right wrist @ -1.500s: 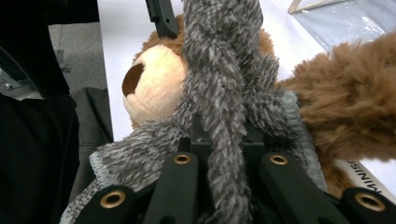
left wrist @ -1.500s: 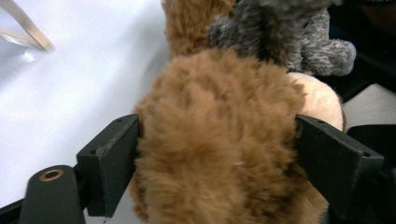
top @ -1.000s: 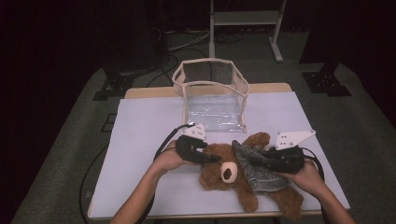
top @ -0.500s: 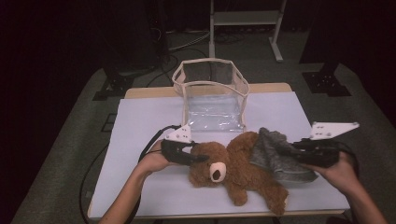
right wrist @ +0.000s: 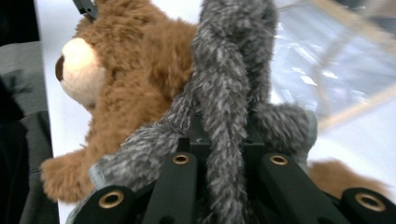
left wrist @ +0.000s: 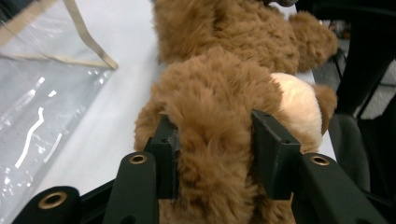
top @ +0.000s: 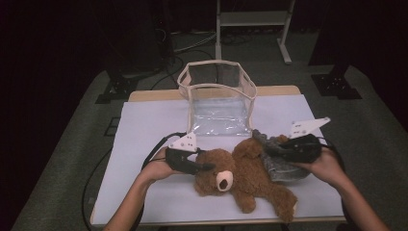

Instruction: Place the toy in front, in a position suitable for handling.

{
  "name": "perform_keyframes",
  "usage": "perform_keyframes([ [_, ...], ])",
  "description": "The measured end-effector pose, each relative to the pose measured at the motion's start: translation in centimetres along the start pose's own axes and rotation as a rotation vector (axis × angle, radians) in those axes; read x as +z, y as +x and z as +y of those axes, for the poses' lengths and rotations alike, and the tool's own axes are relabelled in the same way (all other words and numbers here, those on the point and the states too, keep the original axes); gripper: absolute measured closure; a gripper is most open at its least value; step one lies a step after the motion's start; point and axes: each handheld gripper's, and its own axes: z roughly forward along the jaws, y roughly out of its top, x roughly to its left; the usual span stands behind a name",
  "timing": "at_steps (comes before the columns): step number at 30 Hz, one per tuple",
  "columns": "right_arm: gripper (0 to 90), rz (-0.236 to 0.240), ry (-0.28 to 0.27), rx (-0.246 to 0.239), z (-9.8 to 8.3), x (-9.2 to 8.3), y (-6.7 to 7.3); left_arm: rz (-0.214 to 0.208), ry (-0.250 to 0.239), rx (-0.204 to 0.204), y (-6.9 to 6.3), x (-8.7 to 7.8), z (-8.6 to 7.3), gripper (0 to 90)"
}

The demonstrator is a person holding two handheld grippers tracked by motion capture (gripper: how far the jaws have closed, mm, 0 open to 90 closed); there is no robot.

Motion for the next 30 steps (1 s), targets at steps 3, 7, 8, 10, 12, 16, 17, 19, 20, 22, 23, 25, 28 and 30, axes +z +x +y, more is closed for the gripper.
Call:
perform_keyframes([
  [3, 80.9, 0.087, -0.011, 0.004, 0.2, 1.1, 0.4, -0.019, -0.014, -0.033, -0.1, -0.1, -0.6, 53.2],
  [7, 81.0, 0.131, 0.034, -0.031, -0.1, 1.9, 2.1, -0.051, -0.045, -0.068, -0.1, 0.1, -0.6, 44.0],
  [8, 81.1, 0.129, 0.041, -0.039, -0.1, 2.0, 2.4, -0.053, -0.038, -0.063, -0.2, 0.3, -0.4, 40.1],
  [10, 81.1, 0.132, 0.048, -0.050, -0.3, 2.2, 3.1, -0.064, -0.017, -0.064, -0.3, 0.9, 0.2, 34.7],
  [12, 81.1, 0.142, 0.050, -0.055, -0.6, 2.5, 3.6, -0.060, 0.010, -0.079, -0.1, 1.4, 0.5, 27.9],
  [16, 81.2, 0.150, 0.032, -0.051, -1.1, 2.5, 3.8, -0.098, 0.056, -0.161, 0.7, 2.7, 0.5, 20.9],
  [17, 81.2, 0.150, 0.031, -0.049, -1.1, 2.5, 3.7, -0.114, 0.056, -0.180, 1.0, 2.9, 0.4, 19.7],
  [19, 81.2, 0.149, 0.029, -0.049, -1.2, 2.4, 3.6, -0.140, 0.054, -0.210, 1.4, 3.3, 0.3, 19.5],
  [20, 81.2, 0.151, 0.028, -0.047, -1.2, 2.4, 3.6, -0.152, 0.048, -0.217, 1.4, 3.4, 0.2, 20.5],
  [22, 81.2, 0.152, 0.025, -0.046, -1.2, 2.4, 3.6, -0.166, 0.047, -0.199, 1.3, 3.5, 0.1, 28.0],
  [23, 81.1, 0.151, 0.024, -0.047, -1.2, 2.4, 3.6, -0.158, 0.042, -0.177, 1.0, 3.5, 0.0, 35.8],
  [25, 80.9, 0.148, 0.010, -0.041, -1.2, 2.2, 3.4, -0.116, 0.036, -0.139, 0.8, 3.3, 0.0, 51.0],
  [28, 80.8, 0.122, -0.025, -0.018, -1.1, 1.6, 2.9, -0.060, 0.007, -0.103, 0.8, 2.7, 0.2, 58.9],
  [30, 80.8, 0.112, -0.042, -0.003, -0.9, 1.3, 2.4, -0.032, -0.004, -0.079, 0.8, 2.4, 0.7, 60.9],
])
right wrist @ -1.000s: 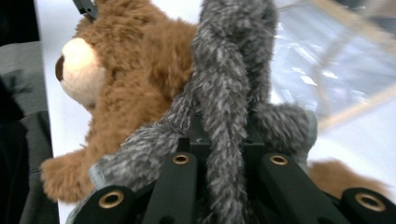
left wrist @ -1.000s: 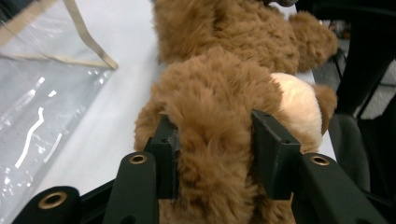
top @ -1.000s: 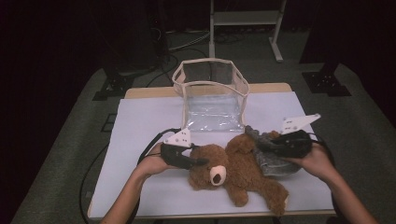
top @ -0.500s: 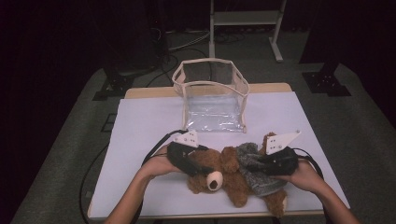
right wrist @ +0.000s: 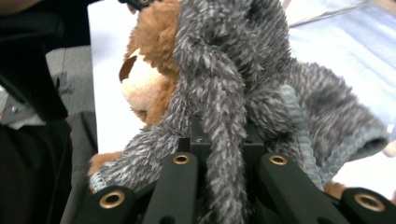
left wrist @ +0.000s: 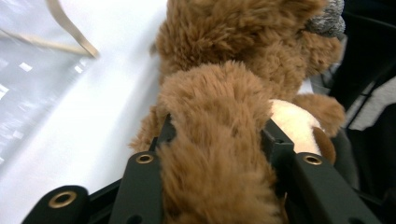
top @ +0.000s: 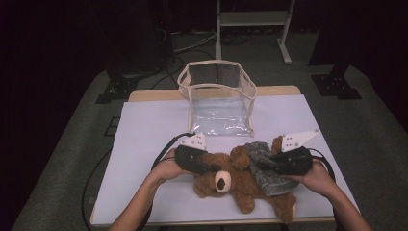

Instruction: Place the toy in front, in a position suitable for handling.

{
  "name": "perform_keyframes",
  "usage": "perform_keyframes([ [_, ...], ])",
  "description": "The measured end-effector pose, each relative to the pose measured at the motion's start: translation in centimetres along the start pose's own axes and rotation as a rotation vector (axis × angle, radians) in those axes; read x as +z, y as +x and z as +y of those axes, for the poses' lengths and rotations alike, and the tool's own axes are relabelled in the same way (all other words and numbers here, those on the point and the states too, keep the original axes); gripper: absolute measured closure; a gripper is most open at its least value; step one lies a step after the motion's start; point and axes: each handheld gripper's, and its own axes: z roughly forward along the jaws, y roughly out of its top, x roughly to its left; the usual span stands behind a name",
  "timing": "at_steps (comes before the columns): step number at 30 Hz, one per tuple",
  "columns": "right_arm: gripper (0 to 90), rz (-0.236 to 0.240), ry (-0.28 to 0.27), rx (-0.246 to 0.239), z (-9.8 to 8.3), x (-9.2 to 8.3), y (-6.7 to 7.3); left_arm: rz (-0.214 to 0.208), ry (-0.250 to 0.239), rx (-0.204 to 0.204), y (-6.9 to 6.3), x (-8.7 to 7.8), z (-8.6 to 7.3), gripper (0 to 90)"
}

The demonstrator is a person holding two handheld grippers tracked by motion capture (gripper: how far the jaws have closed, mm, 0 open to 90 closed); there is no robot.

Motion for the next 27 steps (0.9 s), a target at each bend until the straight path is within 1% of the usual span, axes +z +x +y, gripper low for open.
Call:
perform_keyframes([
  [4, 80.8, -0.018, -0.026, 0.024, 0.4, -0.5, -0.8, 0.046, -0.002, 0.079, 0.5, -0.9, 1.5, 61.9],
  [5, 80.8, -0.022, -0.032, 0.032, 0.6, -0.6, -1.0, 0.060, -0.009, 0.083, 0.7, -1.1, 1.8, 62.3],
  [7, 80.8, -0.031, -0.040, 0.032, 0.9, -0.7, -1.4, 0.069, 0.003, 0.111, 1.1, -1.7, 2.5, 62.4],
  [9, 80.9, -0.043, -0.052, 0.042, 1.4, -1.1, -2.1, 0.082, 0.016, 0.141, 1.4, -2.2, 2.9, 62.3],
  [11, 80.9, -0.067, -0.071, 0.055, 1.9, -1.7, -3.0, 0.079, 0.026, 0.167, 1.5, -2.6, 3.0, 62.2],
  [13, 80.9, -0.089, -0.081, 0.074, 2.5, -2.1, -4.1, 0.074, 0.023, 0.184, 1.4, -2.8, 2.9, 61.7],
  [14, 80.8, -0.096, -0.076, 0.074, 2.8, -2.0, -4.4, 0.071, 0.018, 0.192, 1.3, -2.8, 2.7, 61.4],
  [16, 80.7, -0.090, -0.047, 0.058, 3.3, -1.1, -4.9, 0.062, 0.002, 0.205, 1.1, -2.8, 2.3, 60.5],
  [18, 80.7, -0.062, 0.002, 0.038, 3.6, 0.4, -4.8, 0.059, -0.009, 0.203, 0.8, -2.9, 1.6, 59.1],
  [19, 80.7, -0.046, 0.034, 0.020, 3.6, 1.3, -4.6, 0.052, -0.020, 0.191, 0.6, -3.0, 1.1, 57.9],
  [20, 80.8, -0.035, 0.062, 0.006, 3.6, 2.1, -4.1, 0.046, -0.021, 0.184, 0.4, -3.0, 0.6, 56.0],
  [21, 80.8, -0.017, 0.075, -0.007, 3.5, 2.7, -3.6, 0.046, -0.015, 0.173, 0.3, -3.1, 0.0, 53.2],
  [22, 81.0, -0.002, 0.081, -0.010, 3.4, 3.0, -3.1, 0.046, -0.018, 0.155, 0.2, -3.1, -0.5, 50.3],
  [24, 81.1, 0.010, 0.088, -0.030, 3.1, 3.4, -1.9, 0.037, -0.036, 0.100, -0.1, -3.5, -1.4, 41.5],
  [25, 81.2, 0.011, 0.088, -0.043, 2.9, 3.4, -1.1, 0.033, -0.048, 0.087, -0.2, -3.7, -1.6, 38.2],
  [26, 81.2, 0.011, 0.088, -0.049, 2.8, 3.4, -0.6, 0.022, -0.066, 0.069, -0.5, -4.0, -1.8, 36.9],
  [27, 81.2, 0.006, 0.090, -0.065, 2.7, 3.4, 0.0, 0.017, -0.076, 0.063, -0.7, -4.2, -1.9, 36.9],
])
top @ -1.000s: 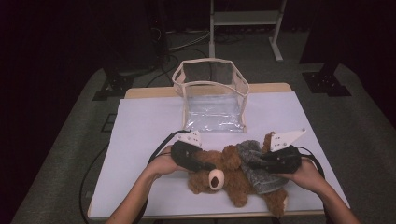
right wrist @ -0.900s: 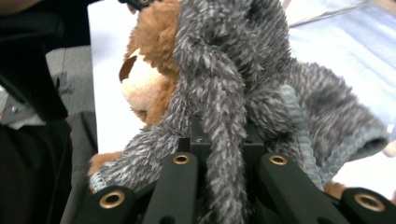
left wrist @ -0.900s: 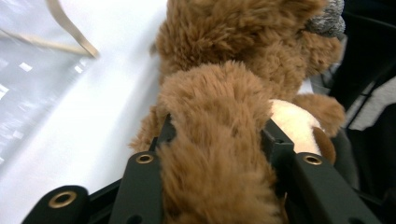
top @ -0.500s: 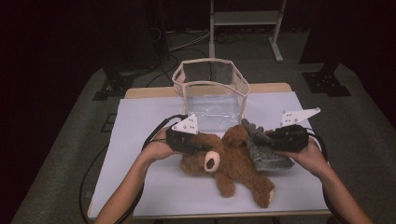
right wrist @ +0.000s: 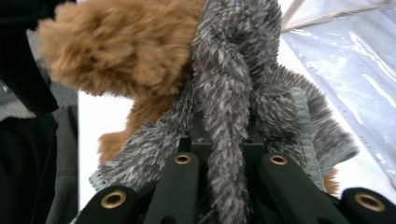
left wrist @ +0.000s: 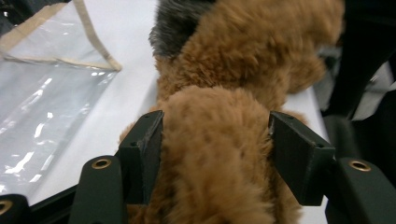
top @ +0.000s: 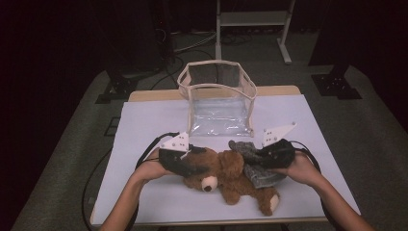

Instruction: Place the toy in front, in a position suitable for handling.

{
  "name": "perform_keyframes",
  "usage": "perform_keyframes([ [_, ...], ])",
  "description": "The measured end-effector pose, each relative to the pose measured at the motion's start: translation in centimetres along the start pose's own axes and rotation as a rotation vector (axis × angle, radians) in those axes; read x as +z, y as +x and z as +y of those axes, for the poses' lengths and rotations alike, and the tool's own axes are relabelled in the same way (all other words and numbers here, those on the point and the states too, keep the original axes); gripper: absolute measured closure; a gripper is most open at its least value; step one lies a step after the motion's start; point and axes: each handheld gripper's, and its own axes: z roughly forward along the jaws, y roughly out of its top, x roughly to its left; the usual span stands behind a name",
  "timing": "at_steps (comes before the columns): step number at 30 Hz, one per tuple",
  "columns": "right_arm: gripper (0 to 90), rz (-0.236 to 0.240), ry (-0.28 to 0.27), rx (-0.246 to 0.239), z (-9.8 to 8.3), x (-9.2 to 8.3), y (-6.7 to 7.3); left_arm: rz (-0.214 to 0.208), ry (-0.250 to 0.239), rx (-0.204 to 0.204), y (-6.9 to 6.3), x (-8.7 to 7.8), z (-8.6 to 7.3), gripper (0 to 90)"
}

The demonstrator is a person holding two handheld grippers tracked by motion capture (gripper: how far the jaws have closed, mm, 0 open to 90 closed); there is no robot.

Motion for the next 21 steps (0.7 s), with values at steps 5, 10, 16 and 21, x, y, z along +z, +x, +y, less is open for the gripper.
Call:
perform_keyframes([
  [5, 81.2, 0.007, 0.006, -0.026, -0.6, -0.5, 2.0, -0.029, -0.002, 0.023, -1.4, 0.3, -0.5, 52.3],
  [10, 81.1, -0.010, -0.011, -0.099, 1.3, -0.9, 3.4, -0.018, 0.019, 0.069, -2.4, 1.1, -0.6, 56.0],
  [16, 80.9, -0.011, 0.014, -0.167, 3.2, 0.7, 4.1, 0.004, 0.046, 0.101, -3.2, 0.8, -0.6, 56.4],
  [21, 80.9, -0.035, 0.033, -0.124, 1.0, -0.8, 3.3, 0.006, 0.050, 0.098, -3.2, 0.7, -0.6, 56.7],
])
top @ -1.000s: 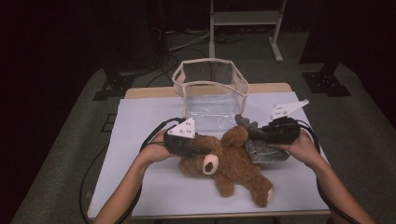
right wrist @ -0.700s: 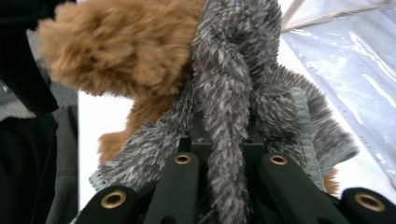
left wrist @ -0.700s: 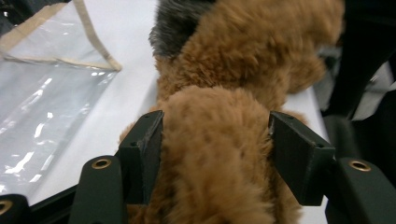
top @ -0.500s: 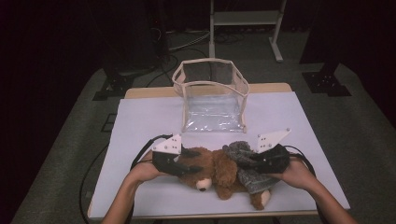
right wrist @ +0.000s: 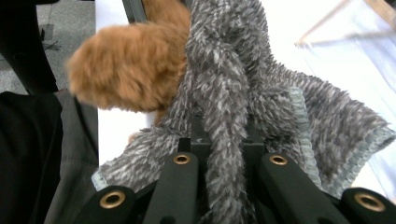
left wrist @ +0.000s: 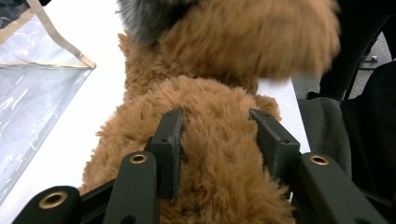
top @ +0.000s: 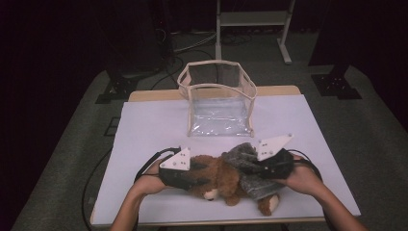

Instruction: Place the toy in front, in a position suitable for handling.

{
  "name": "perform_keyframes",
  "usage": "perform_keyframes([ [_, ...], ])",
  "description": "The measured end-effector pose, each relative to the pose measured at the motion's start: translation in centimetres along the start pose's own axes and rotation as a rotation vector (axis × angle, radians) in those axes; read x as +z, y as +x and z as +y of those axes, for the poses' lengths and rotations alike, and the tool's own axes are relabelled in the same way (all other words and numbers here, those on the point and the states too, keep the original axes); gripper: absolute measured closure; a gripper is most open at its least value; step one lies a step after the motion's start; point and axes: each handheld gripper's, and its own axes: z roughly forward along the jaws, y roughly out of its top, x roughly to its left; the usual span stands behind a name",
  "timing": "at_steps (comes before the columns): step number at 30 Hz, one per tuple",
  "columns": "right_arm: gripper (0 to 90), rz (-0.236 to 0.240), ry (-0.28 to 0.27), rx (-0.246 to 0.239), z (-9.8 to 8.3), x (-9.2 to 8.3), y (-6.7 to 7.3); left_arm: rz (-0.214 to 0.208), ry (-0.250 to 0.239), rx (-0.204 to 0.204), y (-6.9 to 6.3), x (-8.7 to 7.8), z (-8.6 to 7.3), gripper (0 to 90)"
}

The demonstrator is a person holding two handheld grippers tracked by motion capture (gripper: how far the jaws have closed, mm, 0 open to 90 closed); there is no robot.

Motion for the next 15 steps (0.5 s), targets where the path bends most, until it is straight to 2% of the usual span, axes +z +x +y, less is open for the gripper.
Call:
perform_keyframes([
  [5, 80.8, -0.058, 0.041, 0.081, -3.5, -3.1, -0.5, 0.002, 0.001, 0.007, -0.1, 0.1, 0.3, 56.5],
  [7, 80.8, -0.064, 0.042, 0.101, -4.1, -3.8, -0.6, 0.001, 0.002, 0.007, -0.2, 0.1, 0.3, 56.4],
  [11, 80.8, -0.052, 0.013, 0.060, -2.5, -3.5, -0.3, 0.001, 0.004, 0.006, -0.1, 0.1, 0.3, 56.1],
  [13, 80.8, -0.034, -0.008, 0.035, -1.3, -2.8, -0.2, 0.000, 0.003, 0.007, -0.1, 0.0, 0.3, 56.0],
  [15, 80.7, -0.022, -0.007, 0.015, -0.6, -1.9, -0.2, -0.001, 0.000, 0.001, -0.1, -0.1, 0.1, 55.9],
])
